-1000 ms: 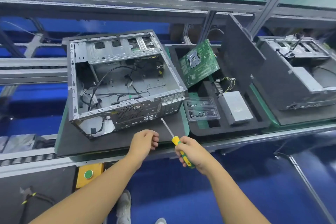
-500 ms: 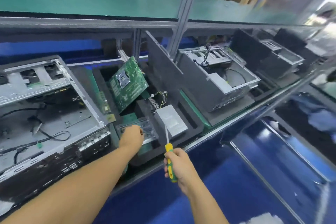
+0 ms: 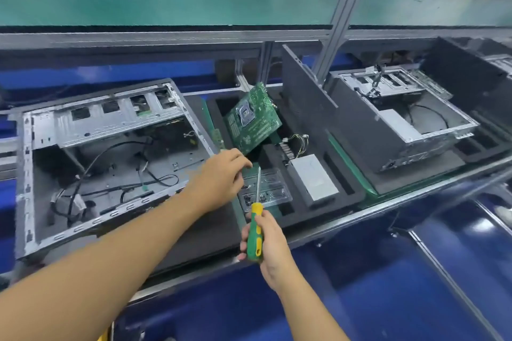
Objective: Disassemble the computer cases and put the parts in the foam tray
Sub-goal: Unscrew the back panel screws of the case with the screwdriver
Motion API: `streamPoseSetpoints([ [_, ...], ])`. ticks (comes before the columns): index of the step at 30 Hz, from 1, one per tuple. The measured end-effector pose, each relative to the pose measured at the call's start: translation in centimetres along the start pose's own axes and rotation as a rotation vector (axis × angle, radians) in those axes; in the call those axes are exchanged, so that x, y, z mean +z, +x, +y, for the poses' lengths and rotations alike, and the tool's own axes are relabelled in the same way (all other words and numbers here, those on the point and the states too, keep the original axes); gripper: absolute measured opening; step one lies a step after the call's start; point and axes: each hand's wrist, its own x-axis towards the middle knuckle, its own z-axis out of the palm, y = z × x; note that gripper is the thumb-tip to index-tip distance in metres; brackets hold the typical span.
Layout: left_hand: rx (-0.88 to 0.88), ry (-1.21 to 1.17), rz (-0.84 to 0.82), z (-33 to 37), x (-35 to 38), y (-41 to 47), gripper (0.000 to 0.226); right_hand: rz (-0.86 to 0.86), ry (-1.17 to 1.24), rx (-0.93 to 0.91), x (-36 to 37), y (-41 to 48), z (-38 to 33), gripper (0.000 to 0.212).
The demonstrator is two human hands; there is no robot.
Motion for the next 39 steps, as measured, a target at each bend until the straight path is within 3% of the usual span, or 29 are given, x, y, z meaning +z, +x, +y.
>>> streamPoseSetpoints([
  [2, 0.010, 0.088, 0.066, -1.3, -2.6, -1.9, 0.025, -0.055, -0.003, 0.028, 1.4, -0.5, 1.4, 0.031],
  [4, -0.128, 0.099, 0.056, -3.3, -4.7, -4.3, 0.033, -0.096, -0.054, 0.057, 2.8, -1.1, 2.9, 0.036],
  [8, -0.488, 0.015, -0.250, -8.8, -8.1, -9.9, 0.058, -0.186, -0.213, 0.067, 5.7, -2.1, 4.8, 0.032],
  [11, -0.585, -0.068, -0.472, -11.2, -9.2, -12.9, 0.071, -0.228, -0.320, 0.075, 7.7, -2.8, 5.5, 0.026],
  [14, -0.604, -0.054, -0.551, -12.7, -9.5, -14.7, 0.072, -0.264, -0.408, 0.067, 9.2, -3.4, 6.5, 0.022],
  [18, -0.588, 0.026, -0.530, -13.7, -10.5, -16.8, 0.074, -0.272, -0.485, 0.072, 10.3, -4.1, 7.6, 0.018],
  [24, -0.493, 0.140, -0.397, -13.2, -10.1, -18.2, 0.058, -0.346, -0.532, 0.042, 13.0, -5.3, 8.5, 0.017],
  [34, -0.495, 0.069, -0.280, -13.1, -9.7, -18.9, 0.019, -0.298, -0.485, 0.083, 15.0, -5.6, 8.1, 0.015],
  [39, -0.516, 0.106, -0.238, -12.5, -9.7, -18.7, 0.014, -0.299, -0.464, 0.093, 15.2, -5.7, 8.1, 0.015],
])
